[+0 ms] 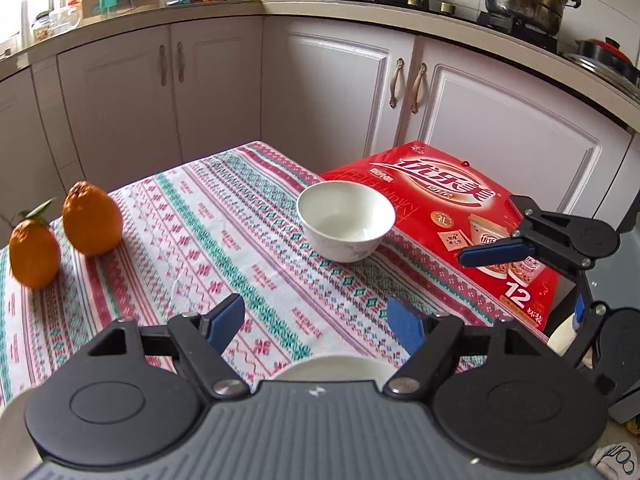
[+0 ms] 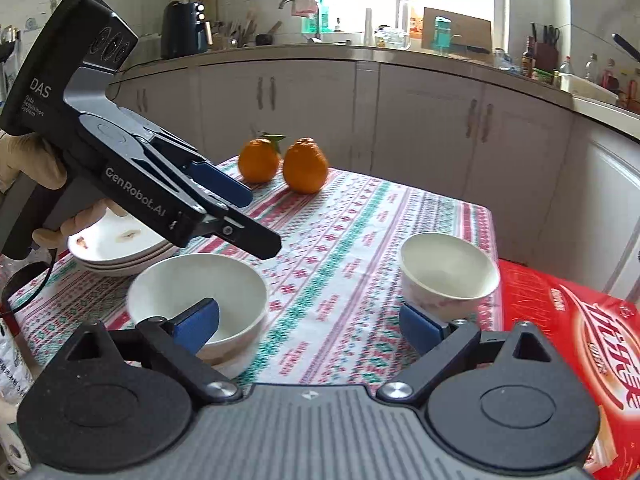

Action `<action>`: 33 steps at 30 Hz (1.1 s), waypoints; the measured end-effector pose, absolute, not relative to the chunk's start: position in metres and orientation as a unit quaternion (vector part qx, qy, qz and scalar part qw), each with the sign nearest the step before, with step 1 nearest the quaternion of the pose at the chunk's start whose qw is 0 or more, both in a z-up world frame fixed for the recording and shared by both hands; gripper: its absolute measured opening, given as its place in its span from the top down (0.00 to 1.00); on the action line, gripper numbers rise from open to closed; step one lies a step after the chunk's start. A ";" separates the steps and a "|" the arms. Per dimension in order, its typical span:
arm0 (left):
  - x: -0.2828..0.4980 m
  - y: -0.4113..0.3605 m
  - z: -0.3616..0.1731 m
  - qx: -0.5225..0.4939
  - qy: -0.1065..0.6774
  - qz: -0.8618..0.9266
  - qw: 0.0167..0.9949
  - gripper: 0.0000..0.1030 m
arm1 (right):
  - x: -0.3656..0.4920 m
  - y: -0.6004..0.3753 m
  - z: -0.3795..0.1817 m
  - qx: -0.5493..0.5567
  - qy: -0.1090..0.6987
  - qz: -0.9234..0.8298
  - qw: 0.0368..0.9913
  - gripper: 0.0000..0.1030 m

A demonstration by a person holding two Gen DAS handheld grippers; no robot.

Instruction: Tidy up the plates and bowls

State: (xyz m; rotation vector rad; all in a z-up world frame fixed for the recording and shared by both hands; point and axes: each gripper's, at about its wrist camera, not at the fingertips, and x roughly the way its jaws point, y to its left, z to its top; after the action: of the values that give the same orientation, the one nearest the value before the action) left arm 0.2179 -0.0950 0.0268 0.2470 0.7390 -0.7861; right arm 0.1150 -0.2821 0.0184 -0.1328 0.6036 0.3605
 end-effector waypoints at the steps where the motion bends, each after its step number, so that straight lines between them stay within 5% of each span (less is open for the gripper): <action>1: 0.225 -0.103 0.027 0.123 0.351 -0.377 0.848 0.24 | 0.120 -0.288 0.018 -0.067 0.294 0.164 0.939 0.03; 22: 0.339 -0.217 -0.036 0.140 0.414 -0.401 0.805 0.27 | 0.233 -0.343 -0.050 -0.080 0.338 0.096 0.933 0.06; 27: 0.345 -0.225 -0.041 0.139 0.421 -0.409 0.798 0.38 | 0.239 -0.345 -0.051 -0.077 0.335 0.103 0.933 0.14; 33: 0.347 -0.227 -0.043 0.129 0.421 -0.416 0.796 0.39 | 0.241 -0.343 -0.051 -0.079 0.333 0.106 0.934 0.16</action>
State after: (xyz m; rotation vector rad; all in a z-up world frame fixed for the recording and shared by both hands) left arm 0.3474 -0.2267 -0.0431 0.2774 0.9054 -0.8929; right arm 0.2406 -0.3432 -0.0507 -0.1624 0.6813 0.2168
